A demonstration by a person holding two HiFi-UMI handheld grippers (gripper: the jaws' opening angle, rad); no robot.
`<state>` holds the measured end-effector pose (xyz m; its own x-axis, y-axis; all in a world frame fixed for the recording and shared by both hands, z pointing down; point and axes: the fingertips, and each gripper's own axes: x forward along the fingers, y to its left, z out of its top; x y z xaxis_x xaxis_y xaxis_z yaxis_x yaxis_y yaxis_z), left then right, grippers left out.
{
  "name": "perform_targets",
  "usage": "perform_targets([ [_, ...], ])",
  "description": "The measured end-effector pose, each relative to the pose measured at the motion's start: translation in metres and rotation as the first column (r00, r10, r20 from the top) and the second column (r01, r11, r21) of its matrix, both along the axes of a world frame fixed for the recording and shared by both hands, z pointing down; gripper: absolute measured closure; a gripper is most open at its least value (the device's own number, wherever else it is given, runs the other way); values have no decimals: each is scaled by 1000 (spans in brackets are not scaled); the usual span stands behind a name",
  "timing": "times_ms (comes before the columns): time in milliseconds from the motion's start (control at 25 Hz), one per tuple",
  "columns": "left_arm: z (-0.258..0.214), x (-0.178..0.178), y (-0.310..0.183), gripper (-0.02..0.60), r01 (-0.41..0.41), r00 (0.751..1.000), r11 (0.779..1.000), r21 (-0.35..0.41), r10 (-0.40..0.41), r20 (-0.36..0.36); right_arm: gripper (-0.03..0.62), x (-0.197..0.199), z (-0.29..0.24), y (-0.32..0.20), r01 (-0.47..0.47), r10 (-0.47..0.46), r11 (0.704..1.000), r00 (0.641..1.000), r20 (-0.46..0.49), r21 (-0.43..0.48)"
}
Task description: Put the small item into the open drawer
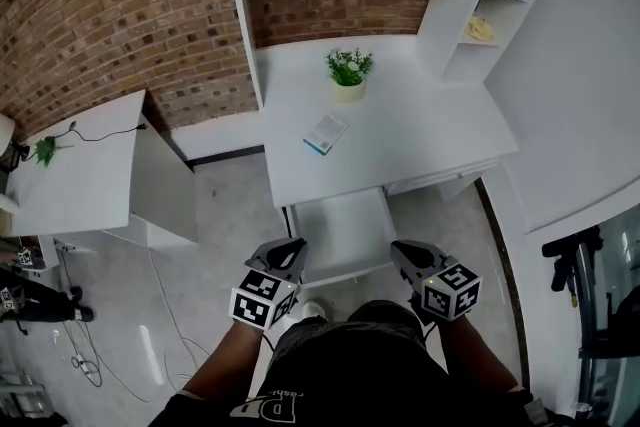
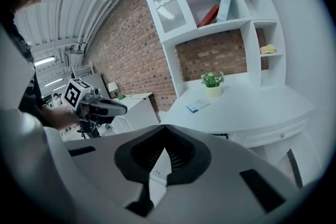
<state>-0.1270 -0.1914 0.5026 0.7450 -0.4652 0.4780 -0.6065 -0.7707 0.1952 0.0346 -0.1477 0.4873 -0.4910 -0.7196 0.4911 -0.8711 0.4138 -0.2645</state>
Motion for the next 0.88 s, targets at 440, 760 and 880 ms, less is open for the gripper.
perform_targets([
  [440, -1, 12, -49, 561, -6, 1000, 1000, 31, 6, -6, 591, 3, 9, -44, 3, -3, 1000, 1000, -5, -28],
  [760, 1, 38, -97, 448, 13, 995, 999, 36, -17, 101, 590, 19, 7, -83, 49, -49, 999, 998, 35, -1],
  [880, -6, 55, -127, 418, 10, 990, 998, 56, -18, 138, 590, 27, 8, -100, 62, -63, 998, 997, 54, 5],
])
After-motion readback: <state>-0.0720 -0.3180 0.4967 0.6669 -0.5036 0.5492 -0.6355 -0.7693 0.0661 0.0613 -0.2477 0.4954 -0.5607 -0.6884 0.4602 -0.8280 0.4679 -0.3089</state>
